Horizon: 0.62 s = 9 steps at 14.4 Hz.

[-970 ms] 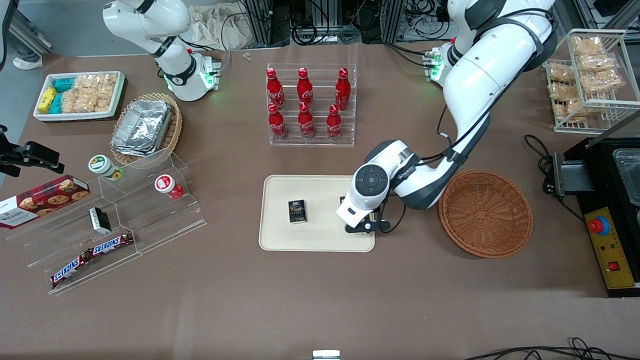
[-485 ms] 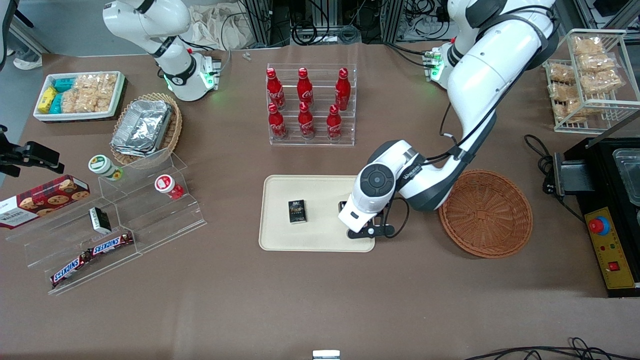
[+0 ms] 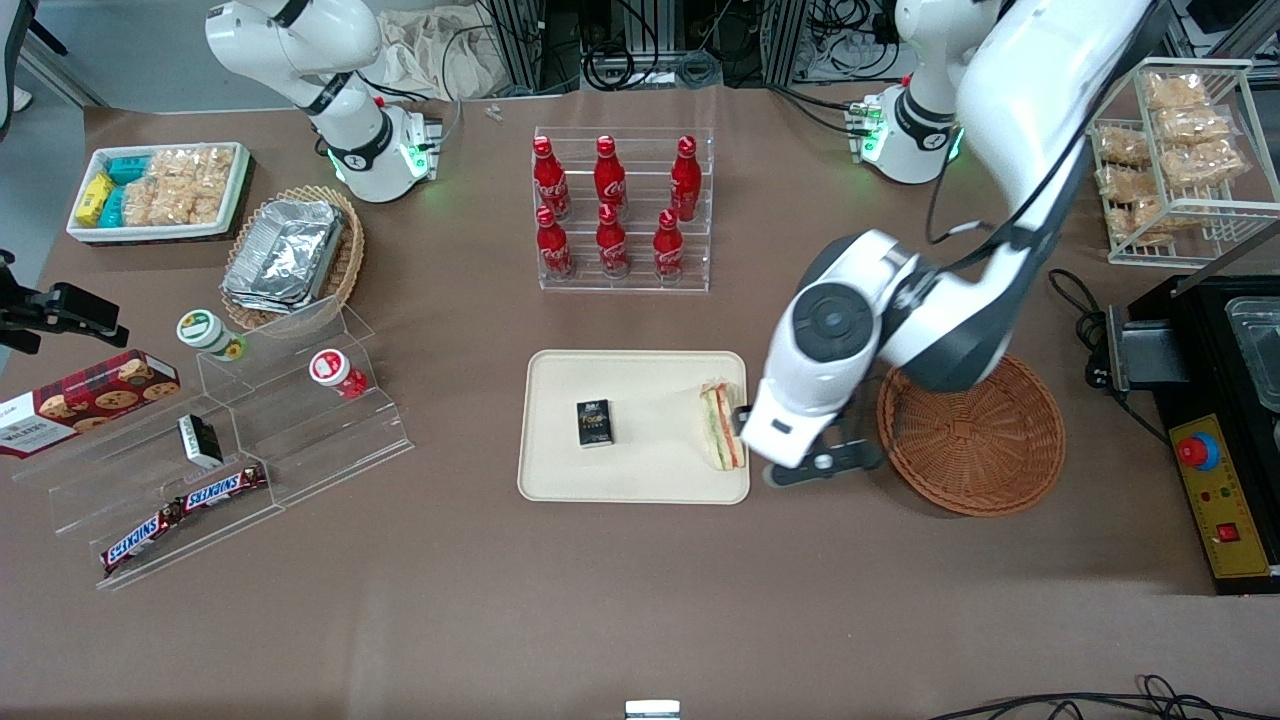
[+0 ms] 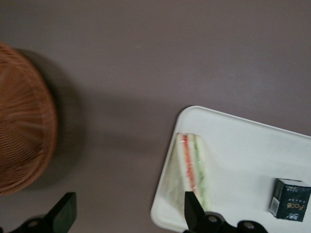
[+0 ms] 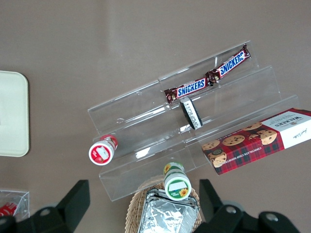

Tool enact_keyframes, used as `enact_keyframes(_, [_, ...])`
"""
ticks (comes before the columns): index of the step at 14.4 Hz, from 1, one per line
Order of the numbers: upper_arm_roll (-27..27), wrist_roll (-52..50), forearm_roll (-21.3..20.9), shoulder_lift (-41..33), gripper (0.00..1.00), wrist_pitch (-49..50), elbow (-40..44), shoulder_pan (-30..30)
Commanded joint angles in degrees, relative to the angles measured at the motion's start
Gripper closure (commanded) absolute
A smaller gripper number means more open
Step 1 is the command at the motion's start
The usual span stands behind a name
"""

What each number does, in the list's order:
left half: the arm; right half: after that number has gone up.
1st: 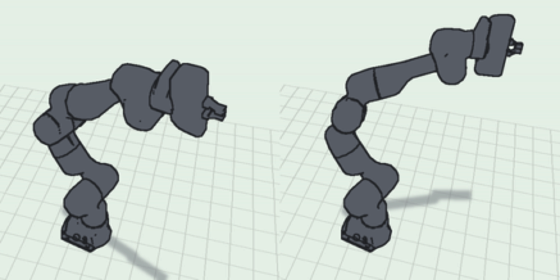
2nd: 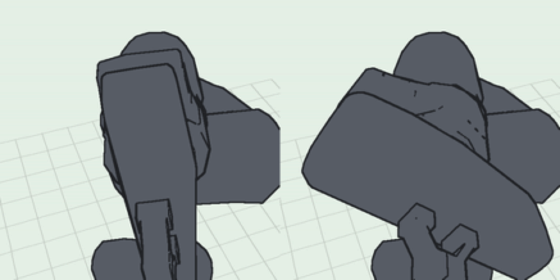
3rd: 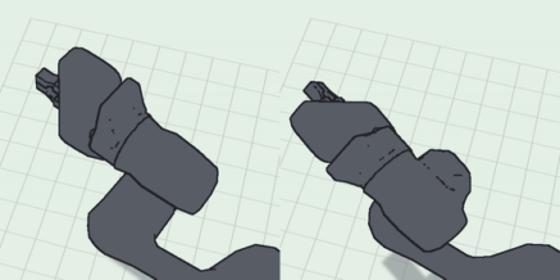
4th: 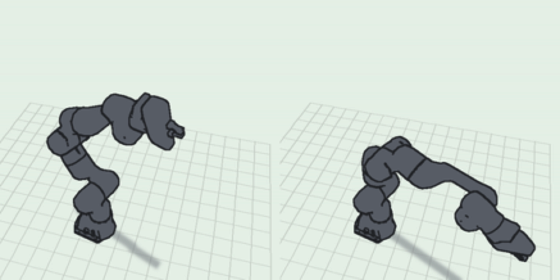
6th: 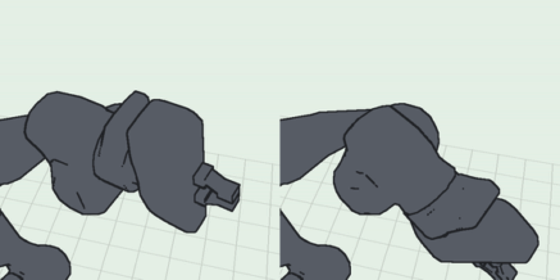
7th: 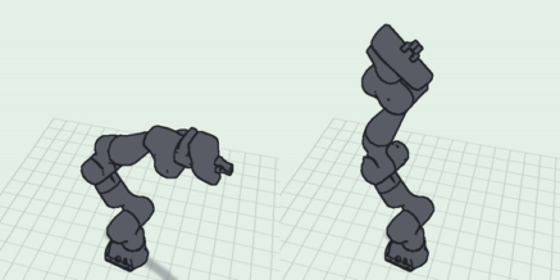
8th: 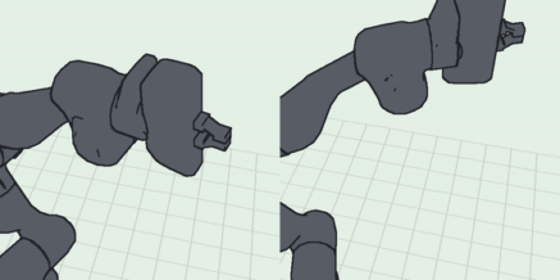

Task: Place sandwich from basket to tray

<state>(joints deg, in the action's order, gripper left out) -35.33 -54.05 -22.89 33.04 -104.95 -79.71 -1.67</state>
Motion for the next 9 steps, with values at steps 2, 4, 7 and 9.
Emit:
enact_keyframes(2, [-1.4, 6.2, 6.4, -8.7, 0.0, 0.8, -6.8, 6.3])
enact_keyframes(4, [-1.4, 8.6, 8.6, -10.6, 0.0, 0.8, -7.6, 8.4])
enact_keyframes(7, [-1.3, 13.2, 9.8, -12.3, 0.0, 1.1, -7.5, 9.9])
enact_keyframes(9, [-1.1, 17.2, 10.9, -14.0, 0.0, 2.8, -8.6, 11.9])
